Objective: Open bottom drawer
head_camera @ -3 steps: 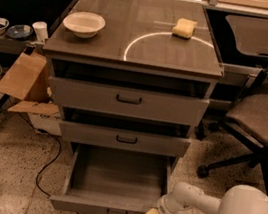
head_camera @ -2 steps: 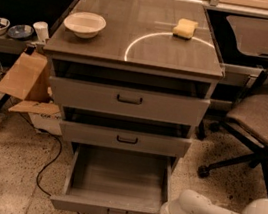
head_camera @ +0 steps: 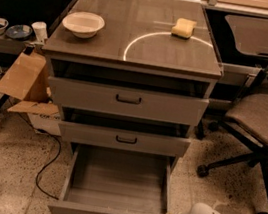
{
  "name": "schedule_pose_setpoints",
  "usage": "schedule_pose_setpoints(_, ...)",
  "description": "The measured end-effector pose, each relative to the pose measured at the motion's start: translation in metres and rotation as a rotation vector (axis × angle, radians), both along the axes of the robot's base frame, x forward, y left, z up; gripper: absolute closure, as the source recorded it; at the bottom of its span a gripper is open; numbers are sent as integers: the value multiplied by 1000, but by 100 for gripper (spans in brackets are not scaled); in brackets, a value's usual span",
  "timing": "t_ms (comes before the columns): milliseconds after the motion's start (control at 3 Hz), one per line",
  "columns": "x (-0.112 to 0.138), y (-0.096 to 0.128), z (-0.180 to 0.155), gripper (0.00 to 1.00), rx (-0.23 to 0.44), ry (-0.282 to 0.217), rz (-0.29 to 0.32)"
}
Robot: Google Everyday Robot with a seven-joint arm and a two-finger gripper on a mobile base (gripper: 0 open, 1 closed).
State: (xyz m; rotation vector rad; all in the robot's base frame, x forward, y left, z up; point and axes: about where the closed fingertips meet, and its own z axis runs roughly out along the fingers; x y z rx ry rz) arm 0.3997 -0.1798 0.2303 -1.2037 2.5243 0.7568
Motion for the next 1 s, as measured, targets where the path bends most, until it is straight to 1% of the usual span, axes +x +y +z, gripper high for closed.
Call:
schedule_pose_setpoints(333, -7, -12, 15, 0, 24, -26, -21)
schedule_pose_setpoints(667, -3, -28, 30, 0, 36, -69, -67)
schedule_pose_setpoints(1000, -4, -30, 31, 0, 37, -71, -72)
